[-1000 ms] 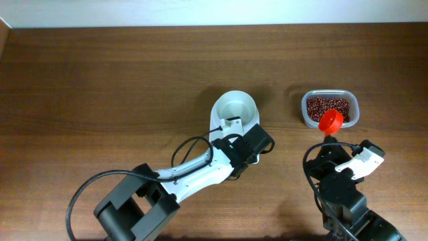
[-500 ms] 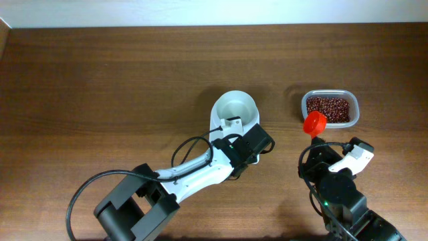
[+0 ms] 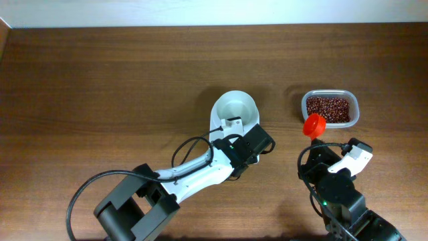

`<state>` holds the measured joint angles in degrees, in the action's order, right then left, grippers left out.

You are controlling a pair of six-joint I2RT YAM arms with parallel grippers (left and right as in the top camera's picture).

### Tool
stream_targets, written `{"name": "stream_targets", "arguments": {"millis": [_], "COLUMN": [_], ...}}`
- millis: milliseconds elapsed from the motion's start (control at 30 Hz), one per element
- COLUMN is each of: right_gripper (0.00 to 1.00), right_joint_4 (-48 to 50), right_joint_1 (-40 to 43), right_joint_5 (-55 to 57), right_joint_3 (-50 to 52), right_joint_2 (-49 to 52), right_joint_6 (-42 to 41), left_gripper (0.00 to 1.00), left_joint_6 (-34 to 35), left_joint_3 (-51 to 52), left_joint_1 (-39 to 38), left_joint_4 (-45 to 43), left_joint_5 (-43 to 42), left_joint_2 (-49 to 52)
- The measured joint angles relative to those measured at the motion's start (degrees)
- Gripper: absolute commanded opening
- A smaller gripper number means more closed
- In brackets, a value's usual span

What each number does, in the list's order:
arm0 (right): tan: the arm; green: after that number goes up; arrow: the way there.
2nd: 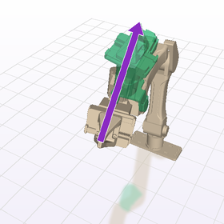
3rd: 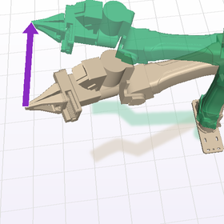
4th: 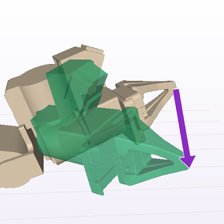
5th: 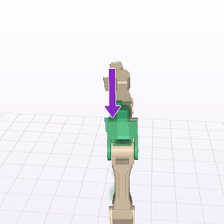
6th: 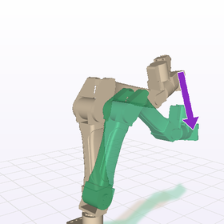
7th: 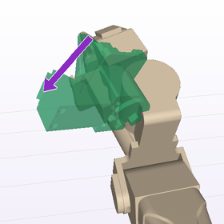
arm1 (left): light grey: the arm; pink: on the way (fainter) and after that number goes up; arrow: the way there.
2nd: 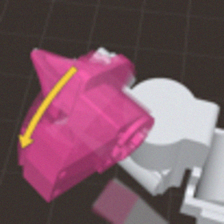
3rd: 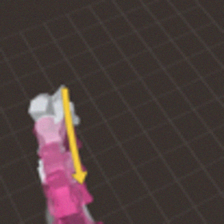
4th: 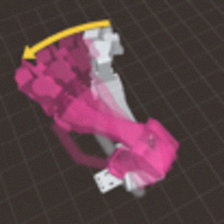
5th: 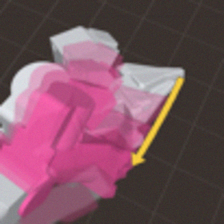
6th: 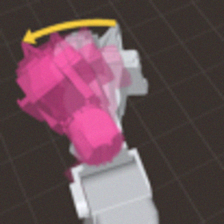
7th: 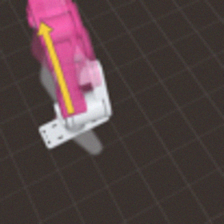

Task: Scoop and weigh 50g on scale

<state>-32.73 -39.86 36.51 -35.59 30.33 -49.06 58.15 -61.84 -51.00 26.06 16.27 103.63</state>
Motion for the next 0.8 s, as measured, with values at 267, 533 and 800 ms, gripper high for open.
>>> {"name": "stream_targets", "arguments": {"millis": [267,533,800], "right_gripper": [0.04,0.04,0.04], "right_joint_4": [0.0,0.0,0.0], "right_joint_1": [0.0,0.0,0.0], "right_joint_5": [0.0,0.0,0.0], "right_joint_3": [0.0,0.0,0.0], "right_joint_2": [0.0,0.0,0.0], "right_joint_6": [0.0,0.0,0.0], "left_gripper": [0.00,0.00,0.00], "left_joint_6": [0.0,0.0,0.0], "left_joint_3": [0.0,0.0,0.0], "left_joint_1": [0.0,0.0,0.0], "left_joint_4": [-0.1,-1.2,-1.6], "left_joint_5": [0.0,0.5,0.7], "left_joint_2": [0.0,1.8,1.8]}}
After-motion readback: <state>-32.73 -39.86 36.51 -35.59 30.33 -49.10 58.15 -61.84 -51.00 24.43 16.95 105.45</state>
